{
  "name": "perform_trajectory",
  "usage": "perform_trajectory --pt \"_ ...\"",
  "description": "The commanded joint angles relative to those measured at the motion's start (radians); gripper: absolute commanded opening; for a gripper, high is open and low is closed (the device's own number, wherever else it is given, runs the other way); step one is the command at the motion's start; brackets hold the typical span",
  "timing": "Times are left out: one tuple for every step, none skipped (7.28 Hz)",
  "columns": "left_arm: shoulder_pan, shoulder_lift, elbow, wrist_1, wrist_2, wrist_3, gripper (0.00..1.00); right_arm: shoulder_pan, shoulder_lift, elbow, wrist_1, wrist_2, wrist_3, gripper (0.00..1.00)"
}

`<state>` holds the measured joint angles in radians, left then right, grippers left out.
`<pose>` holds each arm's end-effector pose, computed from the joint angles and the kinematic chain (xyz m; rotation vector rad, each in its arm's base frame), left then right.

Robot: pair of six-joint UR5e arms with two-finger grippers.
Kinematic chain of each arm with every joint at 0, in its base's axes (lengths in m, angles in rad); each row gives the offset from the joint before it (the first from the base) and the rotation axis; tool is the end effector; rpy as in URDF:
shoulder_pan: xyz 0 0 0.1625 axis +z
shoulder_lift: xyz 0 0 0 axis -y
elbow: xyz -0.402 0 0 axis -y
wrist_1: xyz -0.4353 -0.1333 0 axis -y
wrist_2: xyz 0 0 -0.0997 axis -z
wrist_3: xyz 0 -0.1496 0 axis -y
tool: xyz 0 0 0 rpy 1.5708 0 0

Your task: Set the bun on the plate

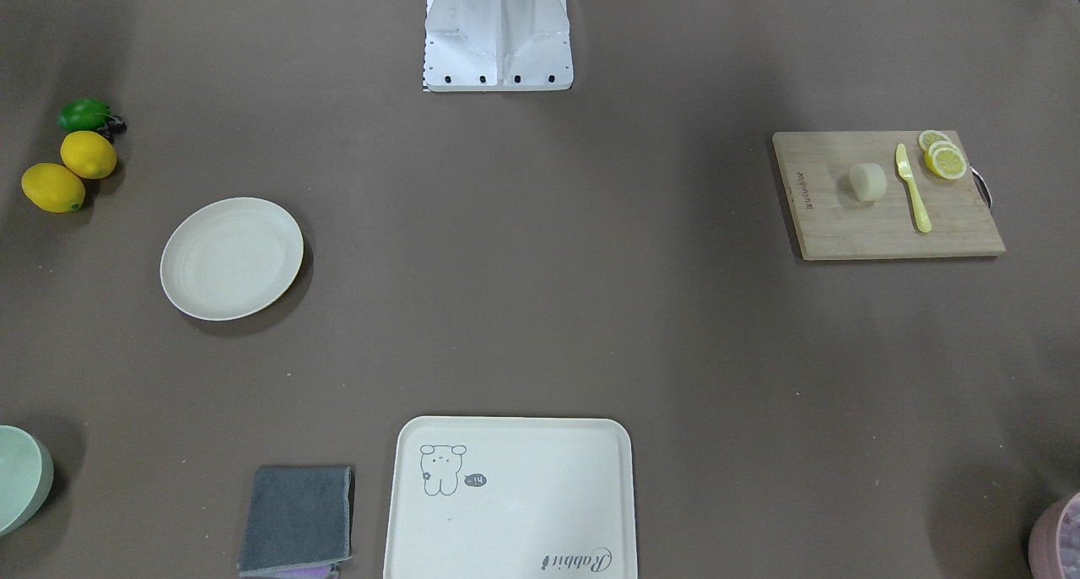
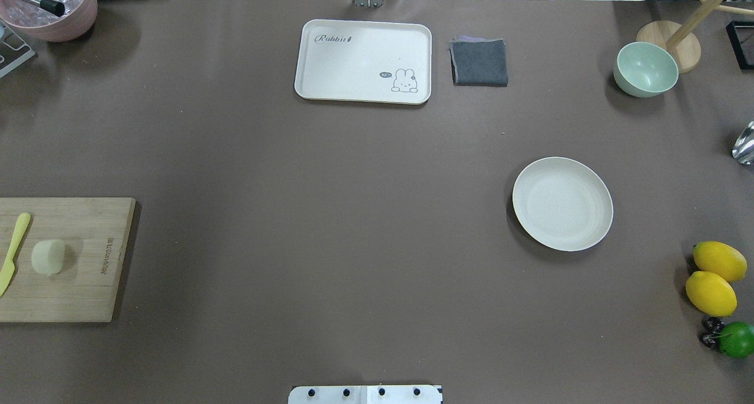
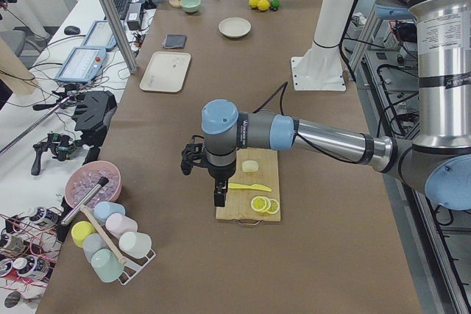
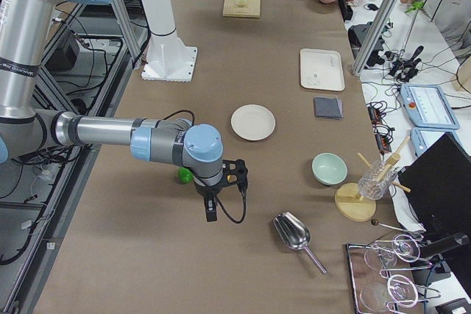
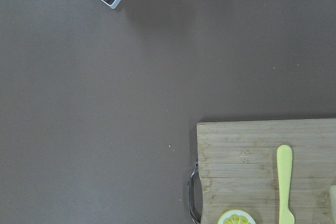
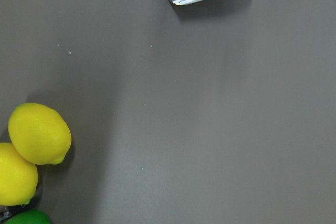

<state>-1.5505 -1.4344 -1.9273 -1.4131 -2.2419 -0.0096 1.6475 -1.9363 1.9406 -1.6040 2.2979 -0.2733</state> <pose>-0.0306 -0.4777 0.5764 0.0500 0.6717 0.0312 0.0635 -0.3843 0.6507 0.0995 -0.7218 -0.1773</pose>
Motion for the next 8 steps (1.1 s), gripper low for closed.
perform_trajectory --pt "-0.003 -0.042 -0.016 -0.001 -0.002 -0.006 0.97 0.000 -0.001 -0.046 0.244 0.104 0.018 1.00" --pt "-0.005 -0.072 -0.028 -0.004 -0.001 -0.006 0.97 0.000 0.010 -0.045 0.300 0.109 0.038 1.00" --pt "-0.003 -0.163 0.000 -0.044 0.001 -0.009 0.97 0.000 0.025 -0.032 0.315 0.120 0.130 1.00" --pt "-0.010 -0.164 0.001 -0.069 -0.010 0.003 0.97 -0.003 0.061 -0.032 0.311 0.153 0.237 1.00" --pt "-0.010 -0.149 -0.002 -0.092 -0.072 -0.003 0.97 -0.044 0.085 -0.029 0.312 0.181 0.326 1.00" --pt "-0.011 -0.112 0.011 -0.168 -0.208 -0.004 0.97 -0.119 0.097 -0.009 0.323 0.161 0.432 1.00" --pt "-0.011 -0.062 0.019 -0.263 -0.249 -0.007 0.97 -0.183 0.108 -0.008 0.358 0.120 0.525 1.00" --pt "-0.010 -0.035 0.018 -0.335 -0.248 -0.010 0.97 -0.286 0.134 -0.008 0.425 0.070 0.692 1.00"
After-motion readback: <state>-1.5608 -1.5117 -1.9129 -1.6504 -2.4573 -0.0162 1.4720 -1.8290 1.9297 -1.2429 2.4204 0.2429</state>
